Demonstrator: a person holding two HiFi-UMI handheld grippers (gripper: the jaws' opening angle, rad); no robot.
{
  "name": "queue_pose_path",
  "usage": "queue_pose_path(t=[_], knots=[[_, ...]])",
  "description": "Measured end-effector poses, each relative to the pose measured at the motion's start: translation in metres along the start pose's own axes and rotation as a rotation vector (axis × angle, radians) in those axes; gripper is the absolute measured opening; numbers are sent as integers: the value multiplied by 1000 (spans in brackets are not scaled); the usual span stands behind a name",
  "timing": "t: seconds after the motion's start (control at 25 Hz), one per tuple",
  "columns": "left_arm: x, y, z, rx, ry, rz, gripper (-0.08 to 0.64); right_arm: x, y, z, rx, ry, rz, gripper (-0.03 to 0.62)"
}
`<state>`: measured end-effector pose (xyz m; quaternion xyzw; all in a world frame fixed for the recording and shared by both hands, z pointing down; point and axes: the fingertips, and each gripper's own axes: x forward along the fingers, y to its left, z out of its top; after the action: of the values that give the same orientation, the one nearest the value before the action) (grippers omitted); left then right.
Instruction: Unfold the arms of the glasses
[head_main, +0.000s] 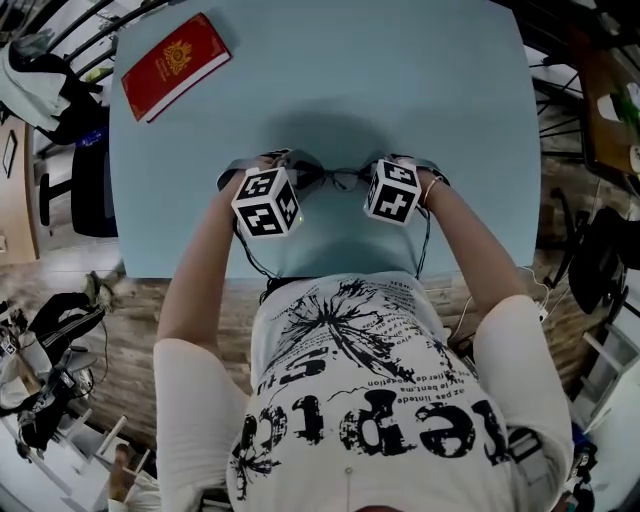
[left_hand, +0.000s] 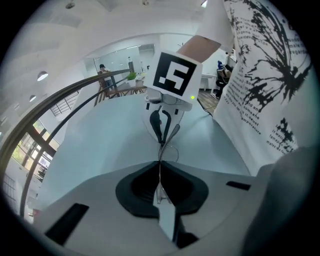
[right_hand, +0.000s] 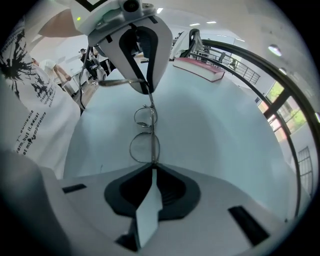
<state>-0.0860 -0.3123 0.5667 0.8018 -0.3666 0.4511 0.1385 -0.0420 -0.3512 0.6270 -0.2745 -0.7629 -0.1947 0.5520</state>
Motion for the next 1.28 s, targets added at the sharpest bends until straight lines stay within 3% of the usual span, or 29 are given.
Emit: queue_pose_path(t=[0.36,0.92,1.0,1.12,1.28], knots=[[-30,-5,-15,-66,-89,7,25,-1,1,0,54,48,-46,40],[-50,-18,-46,-48,-153,70,26,-4,10,5,106,126,-131,40],[-50,-20,-46,-41,-163,68,26,-6,9,6,128,130,-147,49],[-51,-20,-47,-24,-170,60,26,-14,9,8,158,128,-147,127],[-52,-19,-50,-21,-170,45,26,-25,13,34,122,89,-140,135]])
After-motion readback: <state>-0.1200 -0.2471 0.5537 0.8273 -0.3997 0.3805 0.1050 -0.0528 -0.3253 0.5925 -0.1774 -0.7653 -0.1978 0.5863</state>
